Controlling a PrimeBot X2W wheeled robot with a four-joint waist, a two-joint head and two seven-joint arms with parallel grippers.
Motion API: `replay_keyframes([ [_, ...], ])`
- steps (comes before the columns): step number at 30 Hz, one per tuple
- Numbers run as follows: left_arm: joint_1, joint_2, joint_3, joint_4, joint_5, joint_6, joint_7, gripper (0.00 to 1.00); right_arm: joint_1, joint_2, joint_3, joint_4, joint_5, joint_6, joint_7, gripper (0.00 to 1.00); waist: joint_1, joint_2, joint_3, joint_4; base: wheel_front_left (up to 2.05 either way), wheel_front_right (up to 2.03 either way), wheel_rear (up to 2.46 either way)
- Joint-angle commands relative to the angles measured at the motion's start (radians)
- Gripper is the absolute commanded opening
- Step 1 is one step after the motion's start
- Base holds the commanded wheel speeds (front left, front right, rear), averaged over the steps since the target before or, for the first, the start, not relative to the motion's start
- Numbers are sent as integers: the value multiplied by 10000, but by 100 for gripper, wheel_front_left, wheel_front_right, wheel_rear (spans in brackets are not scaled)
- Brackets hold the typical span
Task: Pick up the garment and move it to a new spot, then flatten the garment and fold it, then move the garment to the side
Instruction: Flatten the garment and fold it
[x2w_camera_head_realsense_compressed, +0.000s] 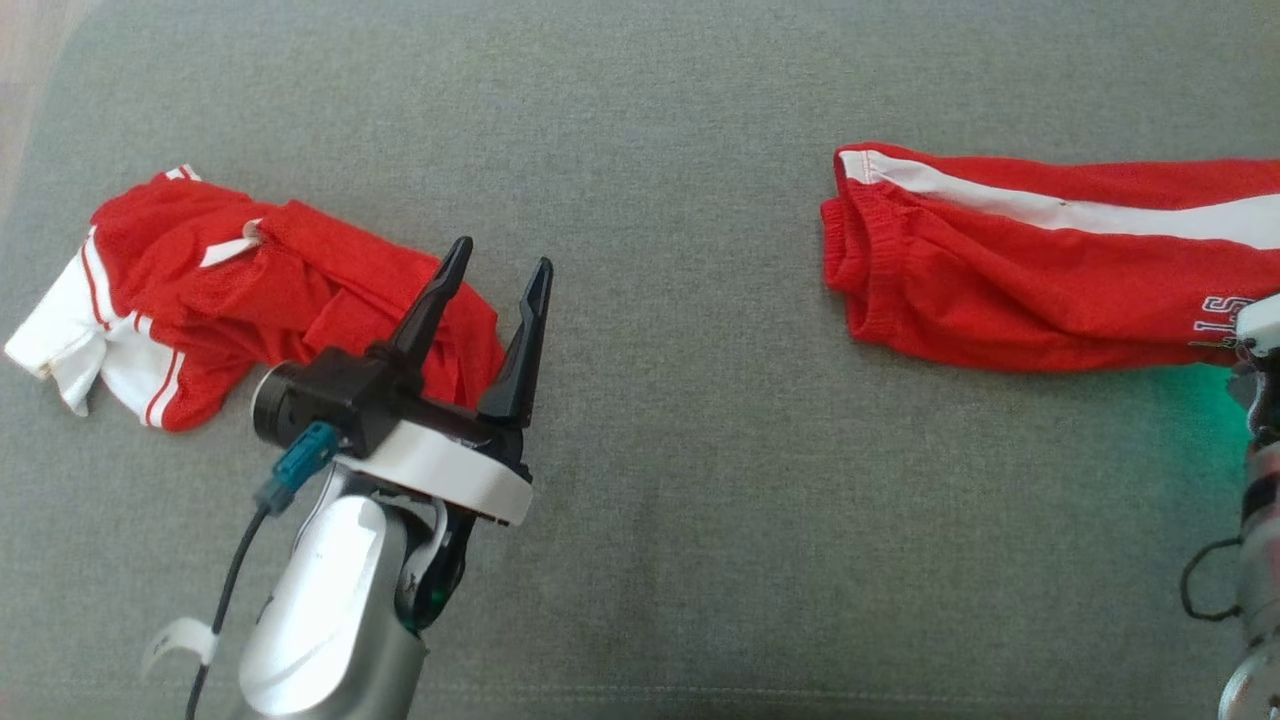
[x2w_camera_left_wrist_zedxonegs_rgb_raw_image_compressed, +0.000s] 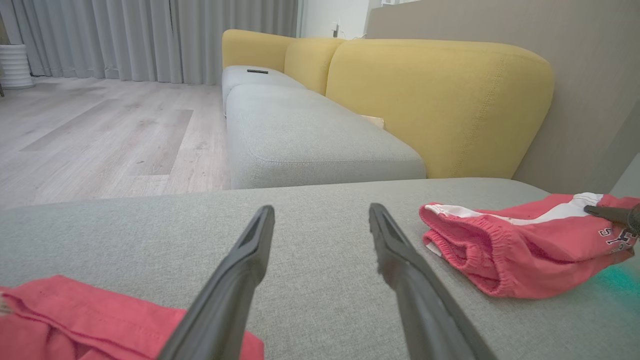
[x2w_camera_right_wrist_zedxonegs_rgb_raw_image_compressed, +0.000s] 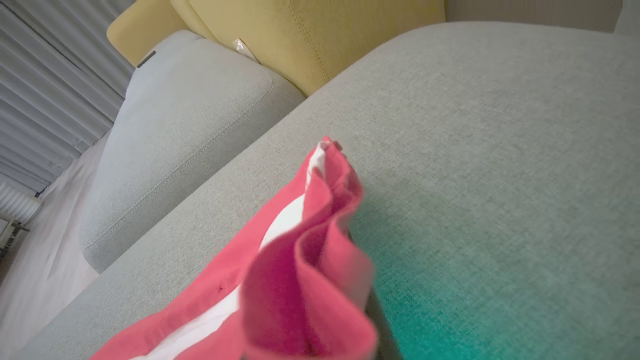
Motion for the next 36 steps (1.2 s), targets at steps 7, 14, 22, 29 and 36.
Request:
replay_keyframes([
  [7,-122,84,307,-208,-18,-60,-51,100,-86,321,1036,-602,-103,-9,-488,0,1,0,-262,31,0,0,0],
  [14,58,84,382,-147,-10,-61,-51,100,267,754,2491,-1099,512,-9,-560,0,1,0,-694,89,0,0,0],
  [22,384,84,444,-22,-109,-61,-51,100,1014,1171,5052,-2450,2074,-9,-373,0,1,0,-1077,228,0,0,0],
  [29,543,84,461,-41,-253,-61,-51,100,1535,1165,6614,-3039,2926,-9,-167,0,1,0,-1176,553,0,0,0],
  [36,599,83,446,-49,-287,-61,-51,100,1685,1190,7446,-2798,3082,-9,-162,0,1,0,-1140,816,0,0,0],
])
